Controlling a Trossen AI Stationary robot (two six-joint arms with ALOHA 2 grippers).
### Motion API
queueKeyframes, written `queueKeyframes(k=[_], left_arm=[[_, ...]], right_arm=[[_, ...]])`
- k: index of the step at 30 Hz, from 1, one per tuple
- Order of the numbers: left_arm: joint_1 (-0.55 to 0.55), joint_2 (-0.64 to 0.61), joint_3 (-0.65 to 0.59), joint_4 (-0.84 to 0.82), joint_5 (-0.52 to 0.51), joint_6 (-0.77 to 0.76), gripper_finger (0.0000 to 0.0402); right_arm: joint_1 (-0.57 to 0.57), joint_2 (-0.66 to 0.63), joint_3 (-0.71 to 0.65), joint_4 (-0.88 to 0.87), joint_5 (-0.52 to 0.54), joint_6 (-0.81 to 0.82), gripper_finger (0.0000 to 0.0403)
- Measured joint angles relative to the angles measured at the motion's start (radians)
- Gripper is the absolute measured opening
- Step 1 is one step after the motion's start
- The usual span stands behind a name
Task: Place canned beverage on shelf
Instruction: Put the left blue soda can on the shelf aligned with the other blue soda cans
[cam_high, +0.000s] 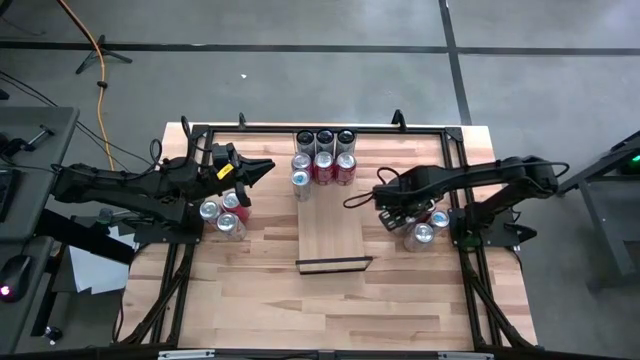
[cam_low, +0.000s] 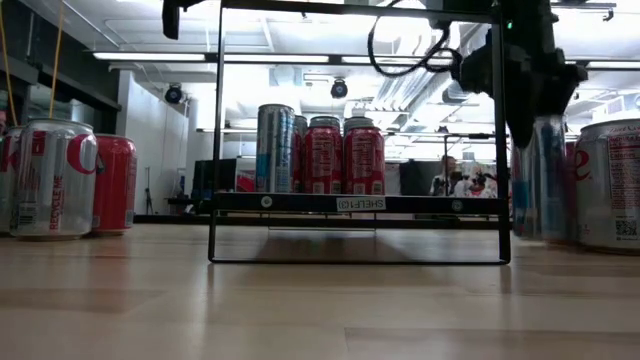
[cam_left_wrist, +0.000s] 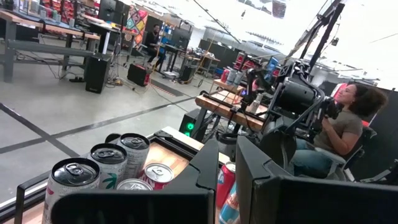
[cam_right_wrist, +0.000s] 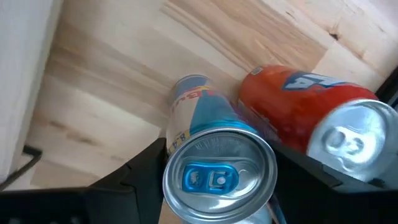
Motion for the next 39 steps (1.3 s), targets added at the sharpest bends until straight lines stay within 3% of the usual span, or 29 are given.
queueKeyframes(k=[6, 10, 23, 29, 39], left_arm=[[0.0, 0.0, 0.0, 0.001, 0.0, 0.004, 0.0003], [0.0, 0.0, 0.0, 0.001, 0.0, 0.036, 0.0003], [0.0, 0.0, 0.0, 0.004, -0.011, 0.027, 0.0003], [0.0, 0.0, 0.0, 0.01, -0.011, 0.026, 0.0003], [0.0, 0.0, 0.0, 0.025, -0.012, 0.025, 0.0003]], right_arm=[[-0.004, -0.016, 0.207, -0.138, 0.039, -0.128, 0.0226], [-0.029, 0.011, 0.384, -0.127, 0.054, -0.197, 0.0226], [-0.024, 0.488, 0.925, -0.257, 0.056, -0.528, 0.0226], [-0.018, 0.62, 1.012, -0.253, 0.052, -0.624, 0.0226], [-0.018, 0.647, 0.966, -0.236, 0.058, -0.63, 0.0226]])
